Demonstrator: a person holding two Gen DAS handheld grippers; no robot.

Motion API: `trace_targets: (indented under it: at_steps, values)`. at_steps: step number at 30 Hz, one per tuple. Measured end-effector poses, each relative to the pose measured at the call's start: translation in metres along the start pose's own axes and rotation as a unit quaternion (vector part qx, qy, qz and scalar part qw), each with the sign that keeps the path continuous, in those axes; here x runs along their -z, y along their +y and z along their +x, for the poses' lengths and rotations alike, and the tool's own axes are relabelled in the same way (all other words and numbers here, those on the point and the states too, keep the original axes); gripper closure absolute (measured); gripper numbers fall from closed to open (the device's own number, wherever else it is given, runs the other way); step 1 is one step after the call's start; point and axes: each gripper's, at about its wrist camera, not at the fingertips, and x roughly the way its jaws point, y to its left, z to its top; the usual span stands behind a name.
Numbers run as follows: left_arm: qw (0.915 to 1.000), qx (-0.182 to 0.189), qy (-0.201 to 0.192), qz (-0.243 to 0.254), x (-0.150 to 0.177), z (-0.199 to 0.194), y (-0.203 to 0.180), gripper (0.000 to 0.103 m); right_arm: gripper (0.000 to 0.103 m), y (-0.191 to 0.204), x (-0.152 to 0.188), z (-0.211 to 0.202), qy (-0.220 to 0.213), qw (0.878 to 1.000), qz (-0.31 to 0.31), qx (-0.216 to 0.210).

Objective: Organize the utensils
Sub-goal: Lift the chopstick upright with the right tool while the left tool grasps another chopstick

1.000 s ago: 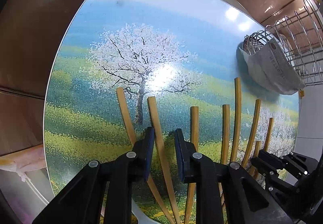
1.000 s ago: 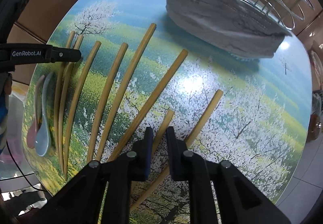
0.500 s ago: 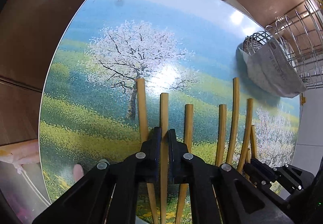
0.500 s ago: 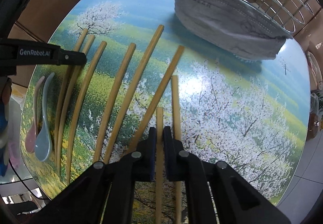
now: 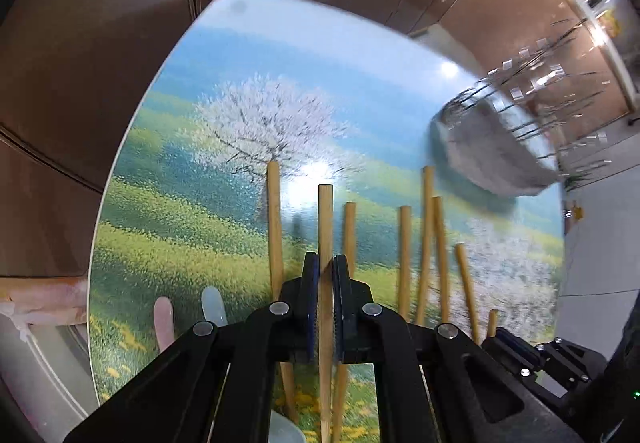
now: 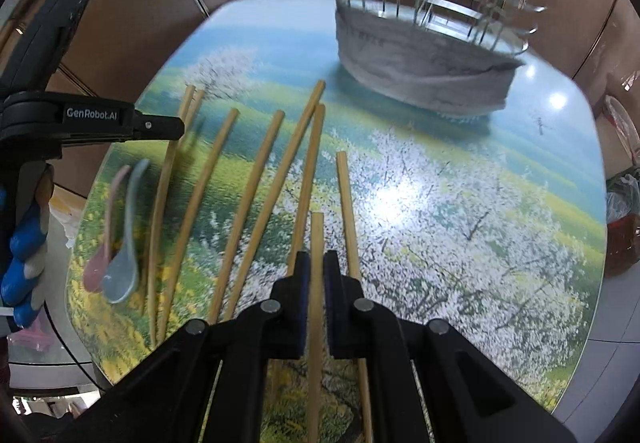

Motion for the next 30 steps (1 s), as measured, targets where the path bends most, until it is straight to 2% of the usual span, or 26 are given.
trace_targets:
  at_steps: [6,8,16,25,30]
  values:
    - [0.9984,0.028,-0.049,0.008,0.008,-0.049,-0.006,0.097,0.097,-0.002,0.021,-0.048,-0.062,0.998,0.007,-0.012]
    - [0.9971,0.037,-0.066,0.009,0.013,-0.064,-0.009,0.097,0.097,-0.006,0.012,-0.058,-0.078,0.997,0.008,-0.016]
    - [0.9883,0.059,-0.140,0.017,0.034,-0.125,-0.013,0.097,0.097,-0.001,0.025,-0.118,-0.148,0.989,0.008,-0.016]
    - [0.9799,0.060,-0.187,0.033,0.056,-0.164,-0.020,0.097,0.097,0.010,0.044,-0.160,-0.202,0.979,0.008,-0.009]
    - [0.9748,0.070,-0.208,0.038,0.054,-0.177,-0.028,0.097,0.097,0.008,0.038,-0.183,-0.231,0.973,0.009,-0.005]
